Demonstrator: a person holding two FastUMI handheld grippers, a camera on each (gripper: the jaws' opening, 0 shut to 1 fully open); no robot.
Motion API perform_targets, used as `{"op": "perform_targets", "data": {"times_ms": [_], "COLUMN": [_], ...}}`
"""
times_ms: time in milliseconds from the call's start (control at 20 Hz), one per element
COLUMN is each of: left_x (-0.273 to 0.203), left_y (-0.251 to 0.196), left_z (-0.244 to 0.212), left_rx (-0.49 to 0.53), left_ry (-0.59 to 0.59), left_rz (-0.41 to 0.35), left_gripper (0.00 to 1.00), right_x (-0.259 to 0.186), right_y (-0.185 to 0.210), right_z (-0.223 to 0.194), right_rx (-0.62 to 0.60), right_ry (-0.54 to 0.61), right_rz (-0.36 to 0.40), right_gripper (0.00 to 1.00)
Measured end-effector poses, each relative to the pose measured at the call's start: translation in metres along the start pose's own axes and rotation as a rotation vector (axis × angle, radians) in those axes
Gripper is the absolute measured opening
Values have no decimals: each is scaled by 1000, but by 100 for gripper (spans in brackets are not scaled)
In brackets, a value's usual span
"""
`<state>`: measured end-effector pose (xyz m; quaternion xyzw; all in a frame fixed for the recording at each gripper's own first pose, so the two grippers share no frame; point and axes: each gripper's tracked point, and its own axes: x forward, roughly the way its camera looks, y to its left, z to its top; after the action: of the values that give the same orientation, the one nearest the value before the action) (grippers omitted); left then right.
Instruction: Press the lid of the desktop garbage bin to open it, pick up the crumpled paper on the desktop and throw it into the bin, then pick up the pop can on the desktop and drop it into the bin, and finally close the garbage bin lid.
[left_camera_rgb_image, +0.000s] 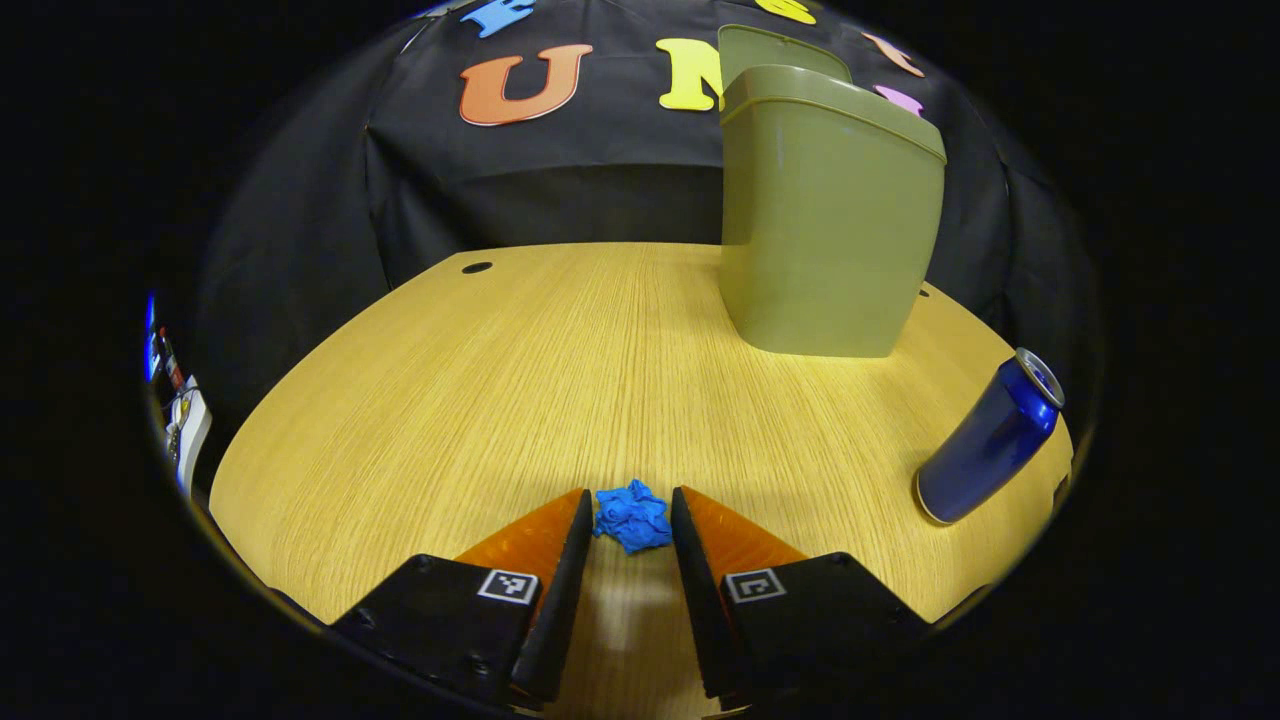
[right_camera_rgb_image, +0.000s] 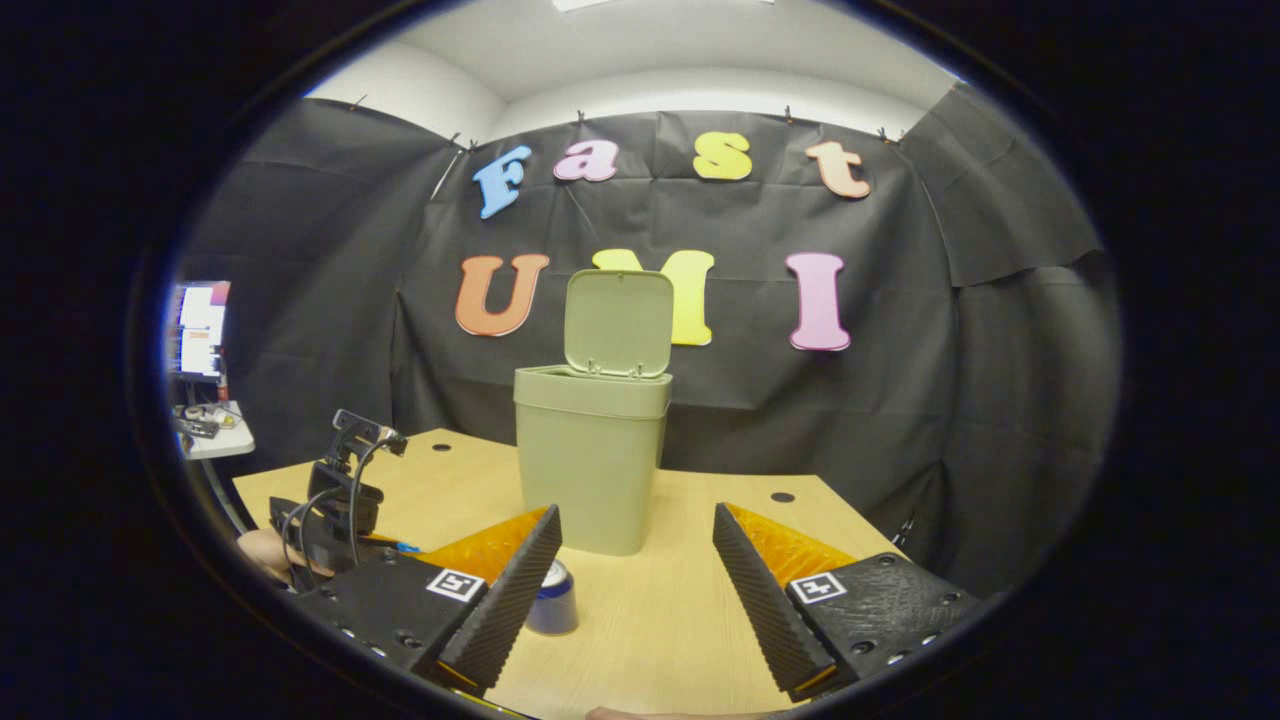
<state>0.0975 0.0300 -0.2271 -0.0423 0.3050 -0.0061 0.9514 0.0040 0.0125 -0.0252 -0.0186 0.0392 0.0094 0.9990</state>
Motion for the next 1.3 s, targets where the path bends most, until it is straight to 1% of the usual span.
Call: {"op": "perform_targets", "data": {"times_ms": [100,150,200,400,550,600,650,750,1050,1100,1150,1200,1300], "left_x": [0,1,0,-8,-24,-29,-35,-45,-67,-71,-74,-77,-81], "left_y": [1,1,1,9,12,14,16,14,10,9,8,8,9], "left_z": [1,2,2,17,35,40,46,55,70,72,74,77,79], "left_rx": [2,0,-1,2,-13,-12,-10,-12,-1,1,2,2,0], "left_ry": [-4,-7,-10,-69,-133,-153,-174,-216,-276,-284,-292,-299,-312], "left_rz": [-5,-7,-9,13,16,22,29,37,37,35,32,32,35], "left_gripper": [46,44,42,37,37,37,37,37,36,40,40,36,36], "right_x": [2,2,3,5,8,10,11,13,26,29,31,33,36], "right_y": [2,4,7,19,27,29,33,38,62,65,70,76,81], "right_z": [-3,-4,-7,-12,-17,-21,-24,-31,-69,-80,-88,-95,-101], "right_rx": [6,9,10,15,26,33,43,69,70,71,65,49,20], "right_ry": [8,14,20,32,38,44,49,54,107,123,142,159,161], "right_rz": [4,8,14,39,36,32,28,15,14,14,22,34,39], "right_gripper": [95,95,98,95,95,92,95,95,95,95,95,95,95]}}
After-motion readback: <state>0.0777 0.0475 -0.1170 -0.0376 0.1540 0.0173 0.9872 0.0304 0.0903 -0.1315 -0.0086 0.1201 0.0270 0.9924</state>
